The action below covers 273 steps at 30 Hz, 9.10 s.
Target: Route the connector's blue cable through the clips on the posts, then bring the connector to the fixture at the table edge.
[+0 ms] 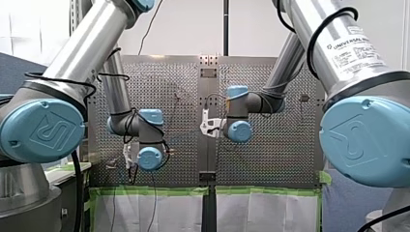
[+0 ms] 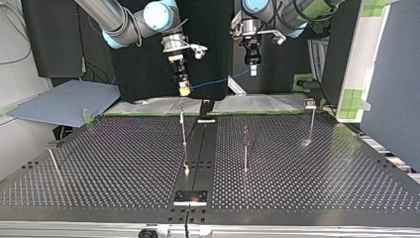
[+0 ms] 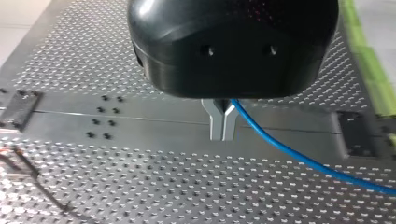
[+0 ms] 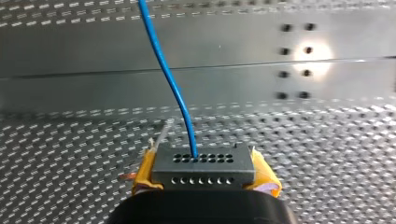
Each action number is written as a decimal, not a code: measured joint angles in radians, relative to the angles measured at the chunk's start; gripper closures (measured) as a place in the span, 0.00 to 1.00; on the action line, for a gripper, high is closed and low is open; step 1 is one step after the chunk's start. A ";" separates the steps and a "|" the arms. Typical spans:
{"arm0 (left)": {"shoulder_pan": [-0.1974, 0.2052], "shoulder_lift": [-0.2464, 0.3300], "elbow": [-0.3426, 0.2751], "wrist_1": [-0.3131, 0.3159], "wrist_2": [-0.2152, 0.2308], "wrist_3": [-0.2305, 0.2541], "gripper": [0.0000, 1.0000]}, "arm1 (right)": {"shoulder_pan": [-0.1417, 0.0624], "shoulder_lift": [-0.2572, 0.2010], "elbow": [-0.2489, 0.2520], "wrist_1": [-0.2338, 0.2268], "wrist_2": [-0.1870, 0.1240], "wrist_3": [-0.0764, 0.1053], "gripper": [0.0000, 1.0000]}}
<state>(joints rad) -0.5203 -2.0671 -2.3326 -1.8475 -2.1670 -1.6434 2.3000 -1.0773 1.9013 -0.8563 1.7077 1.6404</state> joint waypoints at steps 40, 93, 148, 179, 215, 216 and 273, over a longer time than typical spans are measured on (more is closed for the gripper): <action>0.136 0.303 0.264 -0.348 0.014 0.030 0.95 | -0.090 -0.091 -0.176 0.223 -0.097 0.037 1.00; 0.267 0.273 0.340 -0.465 0.237 0.057 0.93 | -0.087 -0.018 -0.268 0.240 -0.122 0.063 1.00; 0.326 0.169 0.497 -0.546 0.345 0.030 0.88 | -0.155 -0.014 -0.340 0.289 -0.132 0.063 1.00; 0.349 0.175 0.489 -0.645 0.397 -0.037 0.01 | -0.163 -0.013 -0.341 0.314 -0.146 0.058 1.00; 0.316 0.280 0.327 -0.567 0.558 -0.130 0.01 | -0.158 -0.013 -0.340 0.333 -0.147 0.058 1.00; 0.315 0.282 0.327 -0.568 0.558 -0.128 0.01 | -0.158 -0.013 -0.340 0.333 -0.147 0.058 1.00; 0.256 0.354 0.287 -0.561 0.521 -0.034 0.01 | -0.154 -0.012 -0.340 0.339 -0.151 0.059 1.00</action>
<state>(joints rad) -0.2640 -1.7126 -2.0461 -2.4089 -1.6459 -1.6776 2.1462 -1.0891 1.5611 -0.5170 1.5570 1.6998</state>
